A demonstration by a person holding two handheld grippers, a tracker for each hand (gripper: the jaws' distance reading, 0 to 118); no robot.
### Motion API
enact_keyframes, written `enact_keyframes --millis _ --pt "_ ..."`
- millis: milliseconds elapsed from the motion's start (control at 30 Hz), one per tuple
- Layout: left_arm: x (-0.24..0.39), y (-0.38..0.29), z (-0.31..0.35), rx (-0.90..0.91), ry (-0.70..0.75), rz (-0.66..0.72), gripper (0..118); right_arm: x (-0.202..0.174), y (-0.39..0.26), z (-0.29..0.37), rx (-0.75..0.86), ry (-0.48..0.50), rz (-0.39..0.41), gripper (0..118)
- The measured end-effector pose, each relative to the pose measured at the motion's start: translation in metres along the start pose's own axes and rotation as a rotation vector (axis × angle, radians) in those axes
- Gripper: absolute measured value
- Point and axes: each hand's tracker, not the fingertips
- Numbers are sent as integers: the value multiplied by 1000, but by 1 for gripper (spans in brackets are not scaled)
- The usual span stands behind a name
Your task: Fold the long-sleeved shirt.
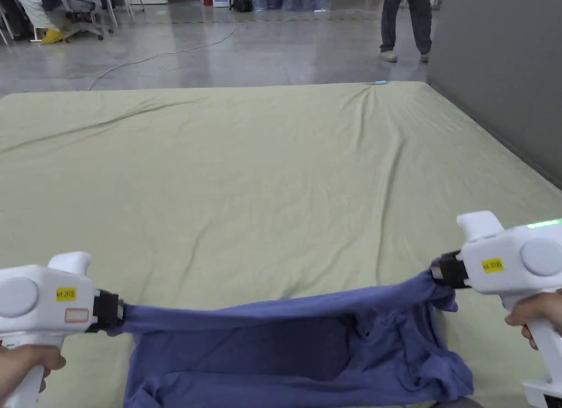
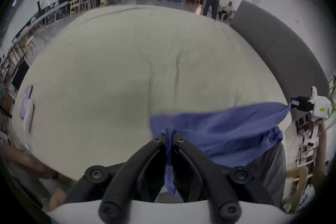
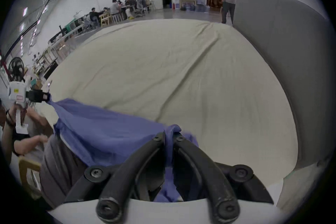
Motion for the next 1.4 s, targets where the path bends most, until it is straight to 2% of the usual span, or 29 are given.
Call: enact_keyframes --millis 200,300,433,567,600,633,667,700,733,800,833,867,967,1033,1067,1100,1133,1167,1233,1333,1400 --pt "7 -43 -5 -63 19 -22 0 14 -57 -9 -93 30 -80 2" --pt "12 -56 -7 -93 1 -23 0 16 -76 -18 -164 24 -50 2" --pt "5 -66 -12 -105 6 -20 0 21 -88 -15 -156 20 -53 2" --pt "0 -69 -32 -143 6 -3 0 18 -93 -29 -228 5 -20 5" --pt "0 -70 -35 -148 8 -3 0 17 -93 -33 -239 -20 -13 11" --pt "2 -69 -37 -152 4 -8 0 15 -92 -36 -240 -61 12 26" --pt "3 -68 -38 -152 5 -14 0 16 -91 -36 -231 -91 40 55" --pt "5 -66 -36 -146 11 -20 2 14 -89 -33 -224 -116 51 77" --pt "7 -65 -30 -116 10 -38 13 17 -83 -25 -200 -129 48 88" --pt "10 -57 -20 -73 18 -70 82 21 -69 -8 -131 -114 11 89" --pt "12 -53 -17 -65 21 -71 105 18 -59 3 -102 -120 -11 89" --pt "17 -45 -11 -43 24 -77 110 15 -48 11 -65 -126 -31 89" --pt "37 -24 -1 22 45 -96 107 -10 -16 15 -33 -175 -49 89" --pt "59 -18 8 63 56 -130 96 -31 1 12 -48 -170 -24 89" --pt "69 -15 11 84 60 -150 75 -46 8 10 -60 -173 -13 87" --pt "78 -13 13 107 70 -168 45 -61 13 8 -77 -180 2 76" --pt "81 -14 10 108 72 -176 4 -74 12 8 -59 -190 8 48" --pt "85 -14 8 105 70 -187 0 -85 11 7 -21 -192 18 0" --pt "88 -15 8 116 74 -186 0 -104 2 -6 -7 -168 -15 0" --pt "78 -19 17 124 -2 -148 0 -124 -13 -26 -65 -57 29 0" --pt "56 -19 25 131 -71 -64 0 -130 -22 -19 -37 -82 30 0"
